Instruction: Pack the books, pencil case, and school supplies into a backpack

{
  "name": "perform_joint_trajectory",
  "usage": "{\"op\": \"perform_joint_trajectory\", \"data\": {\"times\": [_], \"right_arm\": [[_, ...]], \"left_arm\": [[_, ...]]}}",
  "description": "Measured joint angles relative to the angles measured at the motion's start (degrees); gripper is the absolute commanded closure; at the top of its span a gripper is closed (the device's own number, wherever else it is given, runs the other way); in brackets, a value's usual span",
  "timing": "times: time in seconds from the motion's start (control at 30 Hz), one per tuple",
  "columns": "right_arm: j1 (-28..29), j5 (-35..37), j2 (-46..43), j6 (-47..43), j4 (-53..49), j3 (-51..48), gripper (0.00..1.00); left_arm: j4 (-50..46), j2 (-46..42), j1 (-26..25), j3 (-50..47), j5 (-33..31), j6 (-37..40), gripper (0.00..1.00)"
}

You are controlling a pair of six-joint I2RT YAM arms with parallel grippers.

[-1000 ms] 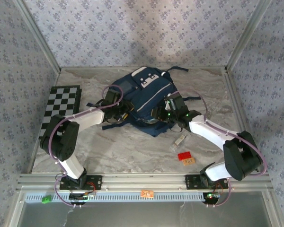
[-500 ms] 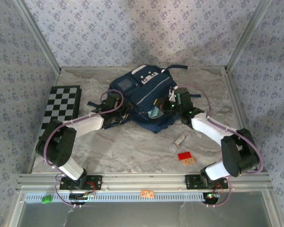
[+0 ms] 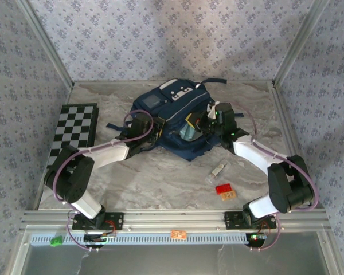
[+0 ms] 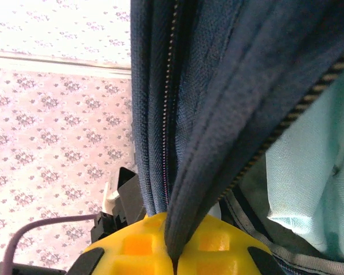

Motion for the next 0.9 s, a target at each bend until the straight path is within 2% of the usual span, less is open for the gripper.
{"op": "perform_joint_trajectory", "data": {"times": [0.17,0.37,0.47,0.57,0.67,0.77,0.9], "right_arm": [[-0.76,-0.24,0.46,0.11,-0.17,-0.04,1.00],[-1.60,-1.46,1.18,0.13,-0.24,-0.04,0.94],[-2.19,-1.81,1.49,0.04,-0.74,-0.04,0.95],[-3.21,-1.97,1.49,-0.39,-1.97,-0.04,0.98],[-3.80,-2.29,1.49,-1.07,-2.99,-0.04,1.00],[-3.72,-2.62,1.73,-1.29,-3.23,-0.04,1.00],[-3.41,-2.75,2.03,-1.62,-3.26,-0.04,1.00]], "left_arm": [[2.21,2.08,-0.31,0.02,-1.03,-1.97,0.85],[3.02,2.95,-0.39,0.26,-0.15,-3.85,0.83],[4.39,3.76,-0.35,0.28,0.66,-4.83,0.88],[4.61,3.93,-0.07,0.22,2.12,-5.07,0.81],[3.67,2.23,0.46,-0.76,3.67,-4.85,0.79],[2.99,-1.01,1.09,-2.91,4.74,-4.87,0.68],[2.05,-1.84,2.29,-2.47,6.25,-4.28,0.60]]}}
